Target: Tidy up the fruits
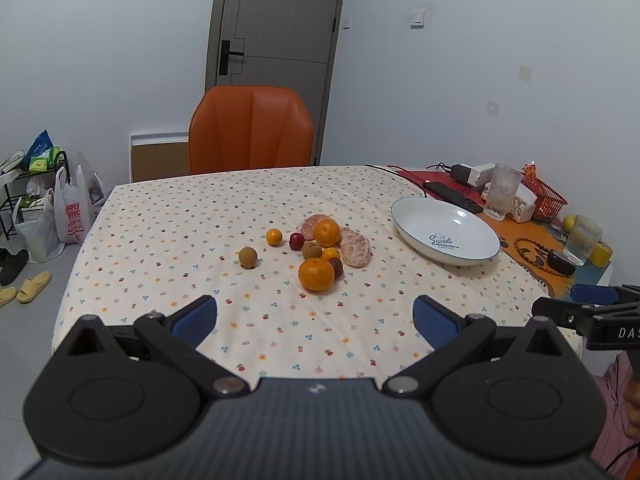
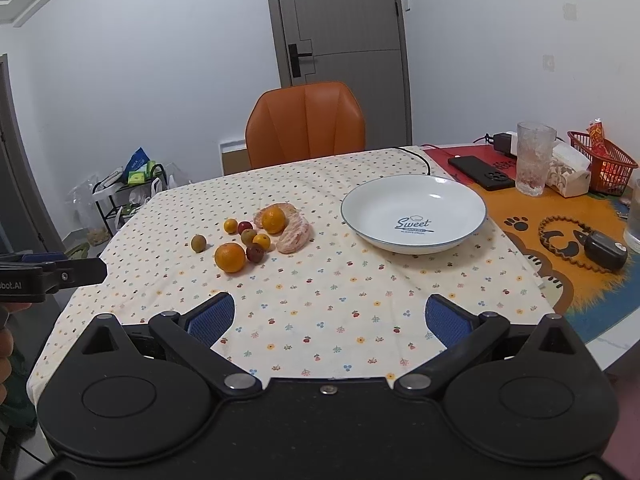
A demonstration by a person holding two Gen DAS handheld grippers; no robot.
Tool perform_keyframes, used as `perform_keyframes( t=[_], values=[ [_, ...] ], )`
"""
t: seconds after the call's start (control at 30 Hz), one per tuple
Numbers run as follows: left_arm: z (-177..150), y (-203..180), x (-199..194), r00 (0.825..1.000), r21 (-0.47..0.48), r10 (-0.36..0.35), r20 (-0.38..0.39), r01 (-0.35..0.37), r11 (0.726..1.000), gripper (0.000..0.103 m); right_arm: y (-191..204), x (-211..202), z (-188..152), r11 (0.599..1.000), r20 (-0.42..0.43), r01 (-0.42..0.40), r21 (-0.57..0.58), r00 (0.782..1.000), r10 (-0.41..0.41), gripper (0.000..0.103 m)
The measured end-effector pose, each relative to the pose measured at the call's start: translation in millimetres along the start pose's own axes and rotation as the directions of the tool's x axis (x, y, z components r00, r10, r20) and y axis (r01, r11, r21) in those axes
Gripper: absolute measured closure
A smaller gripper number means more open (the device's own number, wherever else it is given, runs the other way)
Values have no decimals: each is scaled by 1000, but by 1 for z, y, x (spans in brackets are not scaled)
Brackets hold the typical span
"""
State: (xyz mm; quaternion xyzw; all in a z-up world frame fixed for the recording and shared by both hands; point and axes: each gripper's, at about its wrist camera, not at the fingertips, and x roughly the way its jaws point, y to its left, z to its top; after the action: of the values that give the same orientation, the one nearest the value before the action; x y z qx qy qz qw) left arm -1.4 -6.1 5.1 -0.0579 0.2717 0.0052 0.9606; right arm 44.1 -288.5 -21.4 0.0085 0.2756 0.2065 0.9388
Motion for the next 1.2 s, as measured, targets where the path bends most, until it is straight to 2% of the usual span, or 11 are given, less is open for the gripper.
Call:
perform_keyframes(
  t=[0.73,0.9,1.2],
  values=[
    [2,-1,-1,1000,9,-3,24,2,1000,0,-5,-1,2,1000,11,-1,18,1000,1,0],
    [7,-2,1,999,22,-2,43,1,1000,0,-7,-1,3,1000,49,-12,18,999,11,0],
    [10,1,16,998,30,1,57,-3,1000,0,-12,15,2,998,60,-55,14,997,54,0]
  ],
)
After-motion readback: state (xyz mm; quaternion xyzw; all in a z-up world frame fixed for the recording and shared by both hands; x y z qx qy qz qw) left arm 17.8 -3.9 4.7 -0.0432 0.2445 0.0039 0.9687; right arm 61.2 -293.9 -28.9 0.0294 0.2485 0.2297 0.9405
